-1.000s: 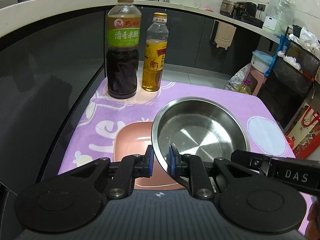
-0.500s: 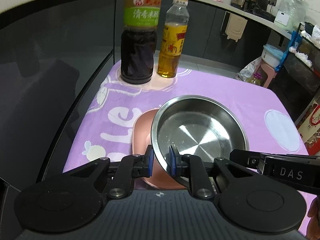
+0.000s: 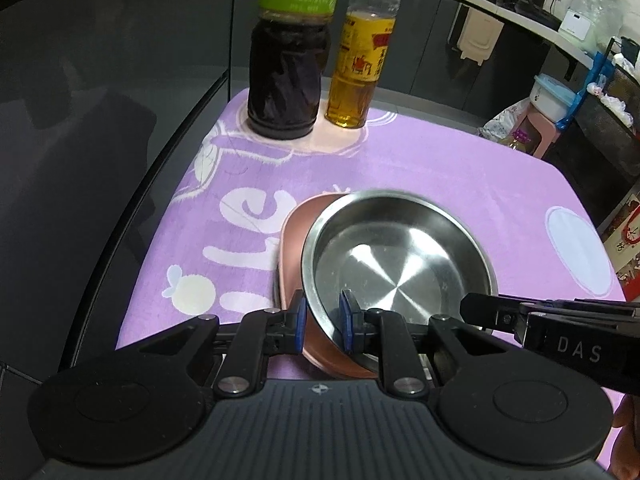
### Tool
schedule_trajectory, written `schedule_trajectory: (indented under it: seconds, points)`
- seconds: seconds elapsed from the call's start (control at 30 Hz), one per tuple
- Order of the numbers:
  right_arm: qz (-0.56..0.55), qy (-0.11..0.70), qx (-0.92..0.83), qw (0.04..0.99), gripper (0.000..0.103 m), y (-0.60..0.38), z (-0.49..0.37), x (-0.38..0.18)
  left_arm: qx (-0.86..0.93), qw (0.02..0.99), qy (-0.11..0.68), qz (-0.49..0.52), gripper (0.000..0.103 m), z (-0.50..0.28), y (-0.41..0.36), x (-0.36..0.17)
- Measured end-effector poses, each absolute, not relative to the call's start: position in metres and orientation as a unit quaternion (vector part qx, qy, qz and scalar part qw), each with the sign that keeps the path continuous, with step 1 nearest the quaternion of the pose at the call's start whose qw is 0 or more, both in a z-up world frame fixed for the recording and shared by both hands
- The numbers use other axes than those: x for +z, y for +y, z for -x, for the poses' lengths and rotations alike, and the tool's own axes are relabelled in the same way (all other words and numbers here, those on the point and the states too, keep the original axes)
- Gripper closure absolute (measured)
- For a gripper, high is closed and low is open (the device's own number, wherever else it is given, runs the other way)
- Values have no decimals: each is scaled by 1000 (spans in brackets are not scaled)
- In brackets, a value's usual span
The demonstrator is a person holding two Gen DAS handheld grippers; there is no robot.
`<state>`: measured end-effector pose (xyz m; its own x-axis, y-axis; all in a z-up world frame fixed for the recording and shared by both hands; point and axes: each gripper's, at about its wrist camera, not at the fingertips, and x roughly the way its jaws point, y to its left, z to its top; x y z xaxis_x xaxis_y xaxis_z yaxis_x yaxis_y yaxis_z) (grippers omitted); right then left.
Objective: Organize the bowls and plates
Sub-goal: 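Carry the steel bowl with both tools over the pink dish, then lower the steel bowl into the pink dish and open both tools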
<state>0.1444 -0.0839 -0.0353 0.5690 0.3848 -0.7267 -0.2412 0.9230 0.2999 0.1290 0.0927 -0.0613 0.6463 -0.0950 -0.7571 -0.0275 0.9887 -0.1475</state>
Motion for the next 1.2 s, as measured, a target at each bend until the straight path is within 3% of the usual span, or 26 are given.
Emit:
schedule_trajectory:
  seconds: [0.53, 0.87, 1.2]
  points:
    - [-83, 428, 164, 885, 83, -88, -152, -40, -32, 900, 423, 104, 84, -121, 103, -43]
    - [-124, 445, 165, 872, 72, -100, -154, -43, 13, 898, 421, 124, 81, -124, 116, -49]
    - [-145, 465, 170, 857, 71, -101, -158, -48, -4, 890, 440, 120, 76, -129, 113, -63]
